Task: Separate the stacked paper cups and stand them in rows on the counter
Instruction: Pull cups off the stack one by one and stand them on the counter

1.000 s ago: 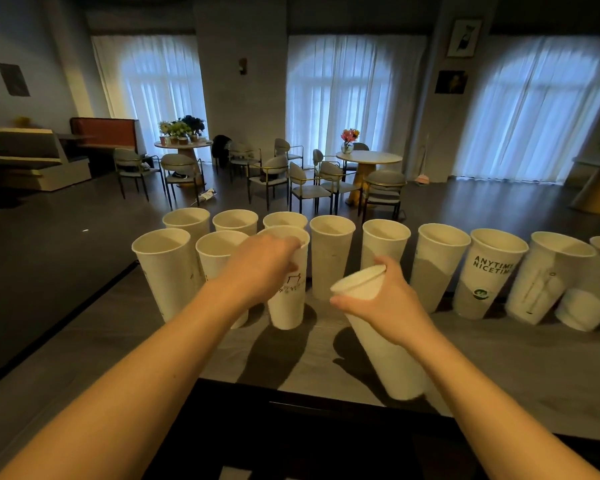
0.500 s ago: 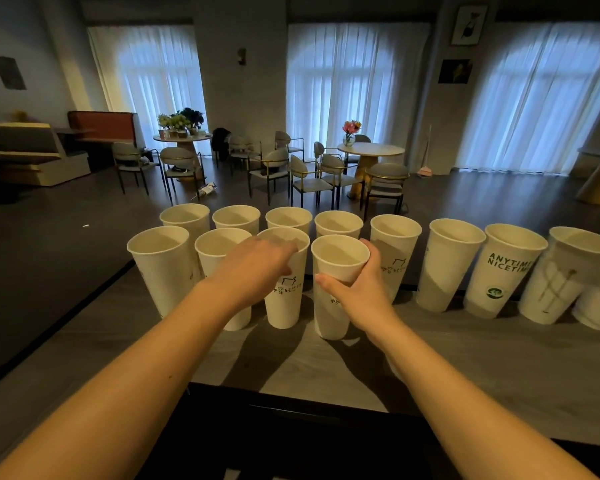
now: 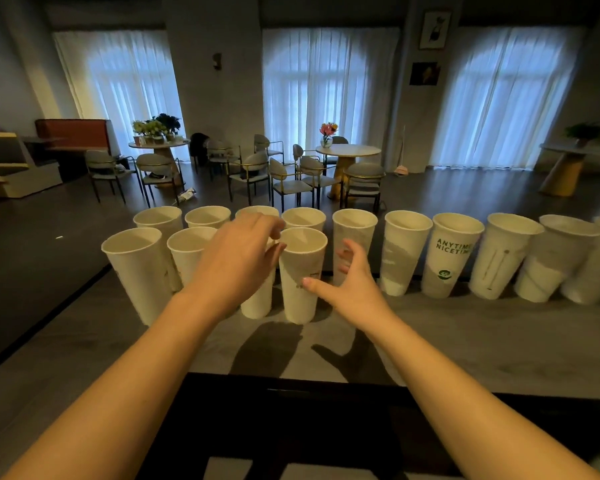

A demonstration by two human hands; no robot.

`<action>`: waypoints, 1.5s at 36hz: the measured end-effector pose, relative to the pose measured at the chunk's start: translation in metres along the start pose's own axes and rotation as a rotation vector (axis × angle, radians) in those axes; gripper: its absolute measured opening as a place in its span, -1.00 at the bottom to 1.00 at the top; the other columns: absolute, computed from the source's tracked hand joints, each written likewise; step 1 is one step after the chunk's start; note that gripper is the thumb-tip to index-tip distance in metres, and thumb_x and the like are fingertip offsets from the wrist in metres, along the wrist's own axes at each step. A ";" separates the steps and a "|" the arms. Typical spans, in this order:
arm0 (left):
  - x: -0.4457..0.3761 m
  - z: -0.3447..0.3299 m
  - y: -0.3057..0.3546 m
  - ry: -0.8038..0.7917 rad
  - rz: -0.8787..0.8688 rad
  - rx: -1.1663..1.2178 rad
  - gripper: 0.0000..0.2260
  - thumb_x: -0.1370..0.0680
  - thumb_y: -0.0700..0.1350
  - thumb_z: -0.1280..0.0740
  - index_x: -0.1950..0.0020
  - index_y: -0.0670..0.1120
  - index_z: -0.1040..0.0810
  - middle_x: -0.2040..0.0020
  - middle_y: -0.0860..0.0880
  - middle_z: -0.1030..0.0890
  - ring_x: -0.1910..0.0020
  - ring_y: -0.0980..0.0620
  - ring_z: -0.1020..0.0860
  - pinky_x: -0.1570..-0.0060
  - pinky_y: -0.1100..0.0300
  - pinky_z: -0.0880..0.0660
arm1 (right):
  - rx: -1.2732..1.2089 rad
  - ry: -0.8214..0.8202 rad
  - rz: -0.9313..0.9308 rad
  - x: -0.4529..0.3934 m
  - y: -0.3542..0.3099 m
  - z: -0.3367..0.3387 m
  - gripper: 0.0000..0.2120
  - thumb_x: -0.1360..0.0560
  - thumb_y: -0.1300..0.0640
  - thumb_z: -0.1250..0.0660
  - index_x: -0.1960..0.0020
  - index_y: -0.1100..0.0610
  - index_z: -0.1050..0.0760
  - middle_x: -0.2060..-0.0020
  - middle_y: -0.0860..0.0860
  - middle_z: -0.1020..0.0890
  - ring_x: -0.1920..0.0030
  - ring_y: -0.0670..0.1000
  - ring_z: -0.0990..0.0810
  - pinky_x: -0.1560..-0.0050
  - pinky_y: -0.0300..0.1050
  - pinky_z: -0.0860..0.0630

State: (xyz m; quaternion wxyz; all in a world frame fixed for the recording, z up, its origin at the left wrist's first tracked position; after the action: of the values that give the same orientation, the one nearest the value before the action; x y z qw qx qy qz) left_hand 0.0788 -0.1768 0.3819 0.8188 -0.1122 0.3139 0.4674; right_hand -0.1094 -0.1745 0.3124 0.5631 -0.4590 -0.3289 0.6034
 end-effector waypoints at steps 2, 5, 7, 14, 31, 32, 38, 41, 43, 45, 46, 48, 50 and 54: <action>0.008 -0.004 0.022 -0.016 -0.026 0.045 -0.70 -0.56 -0.02 -0.33 -0.28 0.00 -0.48 -0.07 0.05 -0.61 -0.04 0.08 -0.56 0.00 0.10 -0.56 | 0.033 -0.020 -0.003 0.017 0.000 0.017 -0.03 -0.40 -0.10 -0.55 -0.59 -0.05 -0.02 -0.54 -0.02 -0.25 -0.49 0.01 -0.29 -0.40 -0.03 -0.29; 0.020 -0.022 0.060 -0.119 -0.002 0.225 -0.76 -0.57 -0.02 -0.32 -0.24 0.04 -0.47 -0.02 0.11 -0.60 0.02 0.15 -0.55 0.05 0.18 -0.53 | 0.108 -0.044 0.001 0.050 0.011 0.048 -0.15 -0.42 -0.11 -0.53 -0.55 -0.05 -0.13 -0.44 -0.06 -0.37 -0.37 -0.08 -0.39 -0.29 -0.14 -0.36; 0.030 -0.039 0.087 -0.202 0.018 0.321 -0.77 -0.58 -0.04 -0.32 -0.23 0.05 -0.48 -0.03 0.10 -0.61 0.02 0.16 -0.56 0.00 0.14 -0.55 | 0.182 -0.063 0.014 0.076 0.018 0.069 -0.23 -0.45 -0.12 -0.51 -0.52 -0.06 -0.19 -0.39 -0.08 -0.40 -0.34 -0.11 -0.40 -0.25 -0.18 -0.35; 0.061 -0.107 0.198 -0.451 -0.026 0.503 -0.64 -0.58 -0.03 -0.31 -0.37 0.10 -0.37 -0.23 0.12 -0.52 -0.09 0.23 -0.51 -0.09 0.27 -0.48 | 0.870 0.088 0.150 0.153 0.065 0.160 -0.23 -0.48 -0.20 -0.40 -0.56 0.02 -0.17 -0.42 0.00 -0.35 -0.44 0.05 -0.27 -0.44 0.00 -0.16; 0.099 -0.245 0.442 -0.549 0.019 0.714 -0.68 -0.50 0.02 -0.43 -0.16 0.09 -0.37 -0.49 0.02 -0.08 -0.43 -0.05 -0.27 -0.29 0.13 -0.34 | 0.442 0.233 -0.358 0.272 0.235 0.345 0.23 -0.29 -0.09 -0.62 -0.63 -0.02 0.18 -0.60 0.00 -0.05 -0.58 0.09 -0.07 -0.51 0.14 -0.20; 0.101 -0.247 0.447 -0.498 0.011 0.700 -0.72 -0.51 0.02 -0.43 -0.10 0.05 -0.38 -0.47 0.02 -0.13 -0.39 -0.03 -0.31 -0.26 0.14 -0.39 | 0.399 0.214 -0.373 0.276 0.244 0.348 0.25 -0.28 -0.09 -0.63 -0.63 -0.05 0.20 -0.60 -0.01 -0.04 -0.58 0.07 -0.07 -0.51 0.13 -0.21; 0.099 -0.241 0.461 -0.427 -0.023 0.633 -0.79 -0.51 -0.07 -0.44 -0.02 -0.05 -0.43 -0.39 0.05 -0.31 -0.22 0.06 -0.46 -0.11 0.03 -0.52 | 0.202 0.130 -0.346 0.280 0.264 0.349 0.29 -0.14 -0.23 -0.63 -0.62 -0.14 0.12 -0.56 -0.08 -0.17 -0.53 -0.01 -0.21 -0.48 0.10 -0.30; 0.091 -0.222 0.457 -0.430 0.039 0.722 -0.78 -0.49 -0.07 -0.46 0.01 -0.02 -0.44 -0.31 0.08 -0.36 -0.13 0.18 -0.46 -0.11 0.20 -0.48 | 0.114 0.105 -0.277 0.274 0.255 0.350 0.21 -0.11 -0.24 -0.66 -0.56 -0.26 0.00 -0.48 -0.17 -0.30 -0.46 -0.09 -0.32 -0.42 0.10 -0.40; 0.084 -0.200 0.453 -0.414 0.085 0.801 -0.79 -0.47 -0.09 -0.46 0.03 0.05 -0.44 -0.24 0.08 -0.41 -0.07 0.25 -0.47 -0.04 0.37 -0.43 | 0.055 0.092 -0.221 0.268 0.241 0.352 0.10 -0.15 -0.15 -0.68 -0.47 -0.36 -0.06 -0.37 -0.28 -0.38 -0.37 -0.20 -0.40 -0.37 -0.02 -0.43; 0.075 -0.177 0.447 -0.386 0.129 0.857 -0.81 -0.48 -0.09 -0.46 0.06 0.04 -0.46 -0.16 0.04 -0.47 -0.04 0.22 -0.50 0.02 0.40 -0.43 | 0.004 0.086 -0.148 0.260 0.224 0.352 0.09 -0.18 -0.08 -0.68 -0.48 -0.37 -0.06 -0.27 -0.38 -0.44 -0.28 -0.27 -0.47 -0.31 -0.09 -0.46; 0.071 -0.166 0.444 -0.388 0.165 0.885 -0.83 -0.49 -0.08 -0.45 0.04 0.05 -0.47 -0.13 0.03 -0.49 -0.02 0.21 -0.51 0.03 0.37 -0.44 | -0.019 0.090 -0.120 0.256 0.217 0.352 0.07 -0.20 -0.05 -0.67 -0.49 -0.34 -0.09 -0.23 -0.39 -0.47 -0.26 -0.27 -0.49 -0.27 -0.12 -0.48; 0.063 -0.147 0.435 -0.400 0.205 0.910 -0.85 -0.52 -0.04 -0.42 0.00 0.10 -0.47 -0.14 0.03 -0.51 -0.02 0.23 -0.53 0.04 0.33 -0.45 | -0.050 0.098 -0.053 0.245 0.200 0.345 0.01 -0.26 0.01 -0.66 -0.52 -0.28 -0.15 -0.21 -0.37 -0.52 -0.24 -0.26 -0.52 -0.22 -0.16 -0.50; 0.056 -0.133 0.421 -0.410 0.179 0.826 -0.83 -0.53 0.02 -0.39 -0.06 0.10 -0.46 -0.26 0.05 -0.45 -0.11 0.30 -0.48 -0.09 0.29 -0.46 | -0.067 0.101 -0.003 0.234 0.182 0.336 -0.06 -0.29 0.03 -0.65 -0.49 -0.28 -0.20 -0.21 -0.33 -0.55 -0.23 -0.22 -0.55 -0.22 -0.11 -0.52; 0.035 -0.104 0.396 -0.348 0.062 0.555 -0.72 -0.53 0.09 -0.36 -0.20 0.08 -0.44 -0.48 0.08 -0.17 -0.47 0.11 -0.15 -0.40 0.14 -0.21 | -0.097 0.082 0.042 0.216 0.154 0.320 -0.13 -0.32 -0.02 -0.63 -0.43 -0.36 -0.20 -0.17 -0.37 -0.56 -0.18 -0.24 -0.57 -0.19 -0.08 -0.54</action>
State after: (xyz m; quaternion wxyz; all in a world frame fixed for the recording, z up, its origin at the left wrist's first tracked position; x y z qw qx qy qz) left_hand -0.2822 0.0107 0.3227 0.8450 0.2065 0.2880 0.4006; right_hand -0.4512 0.0526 0.2479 0.5405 -0.5170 -0.3248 0.5789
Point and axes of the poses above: each hand's wrist, its own x-axis away from the middle knuckle, its own z-axis out of the back of the hand, y = z × x, the point moved 2 cm from there along -x, towards the middle knuckle
